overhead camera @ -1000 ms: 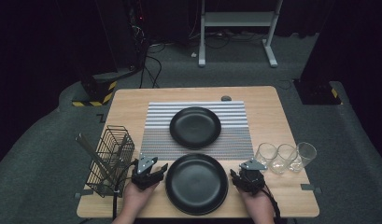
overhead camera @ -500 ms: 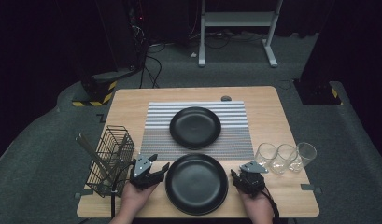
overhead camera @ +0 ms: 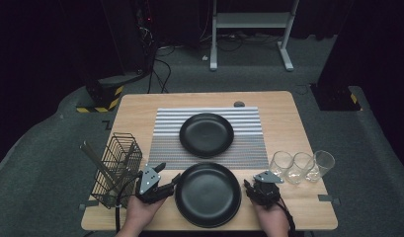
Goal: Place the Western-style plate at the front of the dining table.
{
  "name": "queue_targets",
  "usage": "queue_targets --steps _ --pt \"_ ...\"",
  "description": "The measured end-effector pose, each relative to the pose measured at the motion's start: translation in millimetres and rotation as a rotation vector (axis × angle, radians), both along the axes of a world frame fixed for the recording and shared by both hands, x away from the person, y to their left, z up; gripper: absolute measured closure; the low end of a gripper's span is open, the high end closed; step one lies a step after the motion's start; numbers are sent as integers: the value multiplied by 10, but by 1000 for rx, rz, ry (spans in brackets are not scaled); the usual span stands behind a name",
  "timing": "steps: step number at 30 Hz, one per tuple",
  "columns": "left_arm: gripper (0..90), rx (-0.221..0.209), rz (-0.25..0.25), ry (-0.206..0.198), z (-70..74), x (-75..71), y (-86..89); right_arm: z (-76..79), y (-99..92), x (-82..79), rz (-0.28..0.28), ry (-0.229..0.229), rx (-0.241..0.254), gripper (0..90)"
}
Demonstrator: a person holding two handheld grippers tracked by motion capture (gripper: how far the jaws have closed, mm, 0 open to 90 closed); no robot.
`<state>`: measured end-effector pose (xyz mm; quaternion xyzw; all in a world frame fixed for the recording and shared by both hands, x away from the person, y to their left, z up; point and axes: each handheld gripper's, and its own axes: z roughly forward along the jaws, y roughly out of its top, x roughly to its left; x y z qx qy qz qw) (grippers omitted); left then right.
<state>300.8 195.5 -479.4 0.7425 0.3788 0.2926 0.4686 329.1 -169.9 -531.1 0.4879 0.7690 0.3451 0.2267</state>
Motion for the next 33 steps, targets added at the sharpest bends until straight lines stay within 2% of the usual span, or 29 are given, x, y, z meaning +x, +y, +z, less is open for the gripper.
queue_targets --steps 9,14,21,23,25,33 --pt "306 -27 6 -36 168 -24 9 0 -2 -6 4 -1 -2 557" --pt "302 -47 -10 -49 245 -48 17 0 -2 -7 4 -1 -2 557" --pt "325 -76 -9 -47 342 -62 69 0 -2 -14 1 -1 -2 556" --pt "349 -63 13 -62 362 -83 68 0 -3 -14 1 -1 -2 555" --pt "366 -58 12 -56 381 -96 62 0 -3 -14 1 -1 -2 555" --pt "387 -76 0 -57 454 -160 66 0 -3 -14 0 0 -2 555"
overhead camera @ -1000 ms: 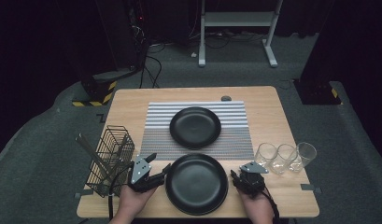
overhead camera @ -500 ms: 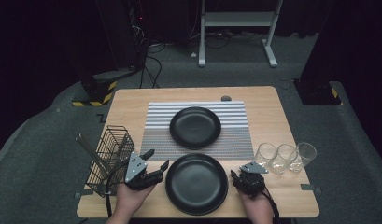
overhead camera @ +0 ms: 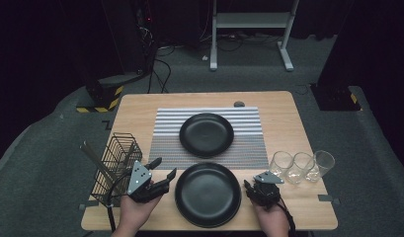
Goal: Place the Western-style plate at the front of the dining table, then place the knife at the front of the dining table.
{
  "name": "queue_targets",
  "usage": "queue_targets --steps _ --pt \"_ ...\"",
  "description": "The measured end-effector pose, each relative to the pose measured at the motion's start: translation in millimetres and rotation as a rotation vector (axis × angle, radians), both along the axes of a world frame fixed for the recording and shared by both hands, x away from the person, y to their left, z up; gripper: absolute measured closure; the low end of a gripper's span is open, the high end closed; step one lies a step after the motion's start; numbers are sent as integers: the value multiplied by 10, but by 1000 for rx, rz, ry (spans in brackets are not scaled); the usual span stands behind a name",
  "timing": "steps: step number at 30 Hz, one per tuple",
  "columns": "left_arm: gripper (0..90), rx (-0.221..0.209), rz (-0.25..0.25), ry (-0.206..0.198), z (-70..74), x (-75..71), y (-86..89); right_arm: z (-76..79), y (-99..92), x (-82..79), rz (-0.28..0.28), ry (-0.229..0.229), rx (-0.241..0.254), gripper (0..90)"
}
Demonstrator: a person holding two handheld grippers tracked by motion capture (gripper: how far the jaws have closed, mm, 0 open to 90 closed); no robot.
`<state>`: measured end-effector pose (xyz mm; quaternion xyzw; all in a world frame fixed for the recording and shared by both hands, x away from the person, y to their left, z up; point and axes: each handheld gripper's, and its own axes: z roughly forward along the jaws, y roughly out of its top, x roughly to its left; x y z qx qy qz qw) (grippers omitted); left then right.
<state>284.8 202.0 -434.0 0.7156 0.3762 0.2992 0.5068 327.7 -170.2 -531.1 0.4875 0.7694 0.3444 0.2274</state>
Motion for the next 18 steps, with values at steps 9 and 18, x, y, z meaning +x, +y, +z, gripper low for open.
queue_targets --steps 9,18 --pt "410 -26 -11 5 78 -32 76 0 0 0 1 0 0 555" --pt "413 -35 -6 -4 141 -62 118 0 -1 1 1 0 0 556"
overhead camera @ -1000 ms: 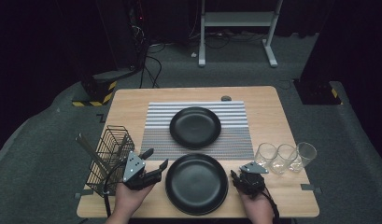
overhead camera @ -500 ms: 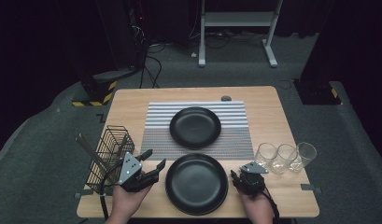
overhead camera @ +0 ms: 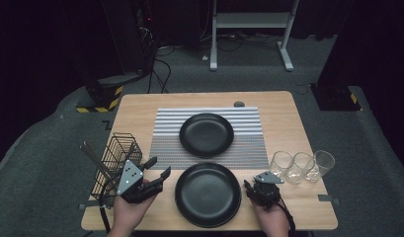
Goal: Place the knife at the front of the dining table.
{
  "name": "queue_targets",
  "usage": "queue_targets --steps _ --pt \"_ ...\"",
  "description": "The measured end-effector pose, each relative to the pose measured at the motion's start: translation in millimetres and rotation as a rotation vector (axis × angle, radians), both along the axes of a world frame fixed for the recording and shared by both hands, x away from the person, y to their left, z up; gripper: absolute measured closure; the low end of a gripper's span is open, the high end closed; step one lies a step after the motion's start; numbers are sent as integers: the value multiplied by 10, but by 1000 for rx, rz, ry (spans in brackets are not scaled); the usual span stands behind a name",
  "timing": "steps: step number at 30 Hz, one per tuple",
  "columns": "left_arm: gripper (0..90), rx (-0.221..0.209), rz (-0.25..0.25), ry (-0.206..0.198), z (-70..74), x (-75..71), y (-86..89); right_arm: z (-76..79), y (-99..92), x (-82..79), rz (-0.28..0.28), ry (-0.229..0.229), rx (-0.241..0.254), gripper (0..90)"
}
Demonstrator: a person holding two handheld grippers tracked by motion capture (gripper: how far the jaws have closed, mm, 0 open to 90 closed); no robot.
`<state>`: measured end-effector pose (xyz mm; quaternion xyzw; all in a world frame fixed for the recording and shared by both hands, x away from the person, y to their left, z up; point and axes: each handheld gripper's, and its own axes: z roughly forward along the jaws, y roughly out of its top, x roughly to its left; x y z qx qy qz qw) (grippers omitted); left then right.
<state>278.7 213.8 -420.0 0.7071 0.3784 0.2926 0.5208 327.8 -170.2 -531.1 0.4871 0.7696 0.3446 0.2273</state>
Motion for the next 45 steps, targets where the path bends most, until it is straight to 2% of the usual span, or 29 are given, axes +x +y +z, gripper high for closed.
queue_targets --steps 7,13,20,45 --pt "433 -2 -3 -20 62 -50 14 0 0 0 0 0 0 555" --pt "449 -16 18 -42 126 -78 80 0 0 0 -1 0 1 555" --pt "453 -12 41 -63 172 -105 141 0 0 0 -1 0 1 556" --pt "525 -13 123 -86 244 -126 328 0 0 0 0 0 0 556"
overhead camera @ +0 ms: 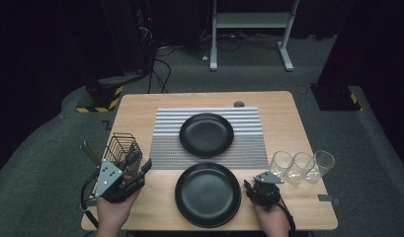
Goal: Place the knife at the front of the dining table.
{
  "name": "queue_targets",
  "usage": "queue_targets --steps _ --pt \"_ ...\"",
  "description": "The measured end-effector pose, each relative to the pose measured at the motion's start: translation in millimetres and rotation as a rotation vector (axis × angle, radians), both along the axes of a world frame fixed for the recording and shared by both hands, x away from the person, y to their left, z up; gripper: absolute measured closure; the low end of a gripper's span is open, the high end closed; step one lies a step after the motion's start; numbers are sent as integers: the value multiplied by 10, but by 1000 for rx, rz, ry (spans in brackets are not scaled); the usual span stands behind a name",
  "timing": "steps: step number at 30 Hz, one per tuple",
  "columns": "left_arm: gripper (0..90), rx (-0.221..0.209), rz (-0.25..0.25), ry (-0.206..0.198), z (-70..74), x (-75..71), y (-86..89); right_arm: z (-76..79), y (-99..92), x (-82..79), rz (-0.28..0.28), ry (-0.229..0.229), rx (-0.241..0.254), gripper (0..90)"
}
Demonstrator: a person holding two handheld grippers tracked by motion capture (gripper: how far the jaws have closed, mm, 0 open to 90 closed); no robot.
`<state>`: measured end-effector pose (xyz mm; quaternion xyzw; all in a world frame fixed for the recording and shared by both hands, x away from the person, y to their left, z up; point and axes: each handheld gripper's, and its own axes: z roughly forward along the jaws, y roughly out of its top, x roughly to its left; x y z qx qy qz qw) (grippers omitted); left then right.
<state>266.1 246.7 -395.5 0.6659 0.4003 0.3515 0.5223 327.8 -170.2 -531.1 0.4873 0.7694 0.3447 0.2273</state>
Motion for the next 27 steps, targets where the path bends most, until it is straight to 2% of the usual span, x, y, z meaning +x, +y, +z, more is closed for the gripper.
queue_targets --steps 14,18,27 --pt "543 15 47 1 36 -41 83 0 0 0 0 -2 -2 557" --pt "554 0 57 1 49 -44 127 0 0 0 0 -1 -1 556" --pt "554 -3 95 1 69 -56 222 0 -3 4 3 -1 -1 557"
